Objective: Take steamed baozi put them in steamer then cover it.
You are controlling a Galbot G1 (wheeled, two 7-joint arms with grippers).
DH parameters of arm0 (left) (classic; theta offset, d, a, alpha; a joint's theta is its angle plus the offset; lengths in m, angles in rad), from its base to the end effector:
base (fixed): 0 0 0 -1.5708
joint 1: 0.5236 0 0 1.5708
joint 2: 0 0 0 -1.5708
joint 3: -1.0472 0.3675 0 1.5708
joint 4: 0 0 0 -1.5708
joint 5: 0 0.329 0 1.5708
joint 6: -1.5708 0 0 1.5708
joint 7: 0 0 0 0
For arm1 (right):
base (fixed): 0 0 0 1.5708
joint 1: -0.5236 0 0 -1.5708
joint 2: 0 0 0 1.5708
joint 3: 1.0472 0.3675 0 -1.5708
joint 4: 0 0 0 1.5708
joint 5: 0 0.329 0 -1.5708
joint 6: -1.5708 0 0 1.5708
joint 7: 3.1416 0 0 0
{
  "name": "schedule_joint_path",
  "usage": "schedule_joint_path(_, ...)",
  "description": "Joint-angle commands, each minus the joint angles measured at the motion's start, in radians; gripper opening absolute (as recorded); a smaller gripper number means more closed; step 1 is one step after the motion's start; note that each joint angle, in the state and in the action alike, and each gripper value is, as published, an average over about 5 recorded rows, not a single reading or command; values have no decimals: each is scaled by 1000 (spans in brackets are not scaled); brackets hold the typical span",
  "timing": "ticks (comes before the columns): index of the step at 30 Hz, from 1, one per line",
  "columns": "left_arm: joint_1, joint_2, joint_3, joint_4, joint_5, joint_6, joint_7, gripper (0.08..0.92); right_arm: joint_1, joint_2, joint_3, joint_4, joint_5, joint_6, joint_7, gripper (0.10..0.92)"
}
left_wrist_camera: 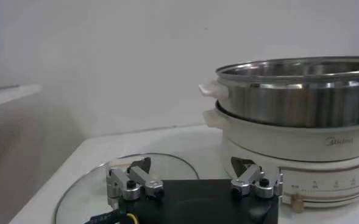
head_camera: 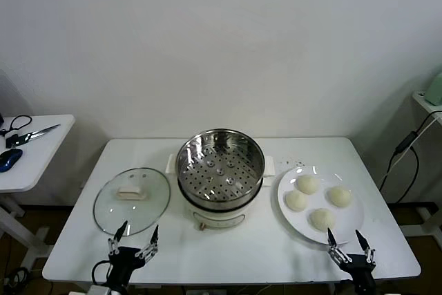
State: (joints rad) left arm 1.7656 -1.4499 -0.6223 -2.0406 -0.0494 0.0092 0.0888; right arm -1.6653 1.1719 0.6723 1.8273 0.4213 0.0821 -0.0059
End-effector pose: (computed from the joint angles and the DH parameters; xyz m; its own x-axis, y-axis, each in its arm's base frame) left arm 0.0793 0.0551 -0.3529 -0.9654 0.0547 0.2551 0.0789 0.9932 0.0854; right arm 0.1154 -0.1538 -0.3808 -0.9705 0.0274 0.2397 0.0255 0.9996 -0.0109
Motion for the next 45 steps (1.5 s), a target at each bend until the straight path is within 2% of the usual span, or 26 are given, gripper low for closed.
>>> schedule_joint_path(1, 1, 2, 1, -1, 0, -1, 0, 823, 88, -76, 12, 29, -43, -167, 49, 823)
schedule_joint_path(6, 6, 2, 7, -5, 2, -4, 0, 823, 348, -247, -40, -53, -64, -285, 63, 823)
schedule_joint_path(9, 9, 4, 9, -11, 6, -5, 0, 823, 518, -378, -143, -140, -94, -354, -5, 823)
schedule_joint_path(16, 17, 4, 9, -19, 13, -6, 2, 823, 1028, -724, -656, -321, -162, -390, -465, 823)
schedule_joint_path(21, 24, -1, 11, -16, 18, -11, 2, 823, 1465, -840, -1132, -443, -243, -260, -859, 823)
schedule_joint_path(25, 28, -6, 13, -13, 27, -15, 1, 823, 1829, -827, -1503, -574, -311, -96, -1092, 823)
schedule_joint_path(29, 36, -9, 14, -16, 35, -18, 2, 823, 2056, -753, -1762, -648, -259, -74, -1192, 823)
schedule_joint_path(37, 44, -13, 10, -22, 39, -17, 5, 823, 2151, -576, -1982, -706, -221, -149, -1175, 823)
schedule_joint_path(45, 44, -17, -7, -20, 29, -20, 5, 823, 1990, -473, -1909, -754, -228, -231, -1089, 823)
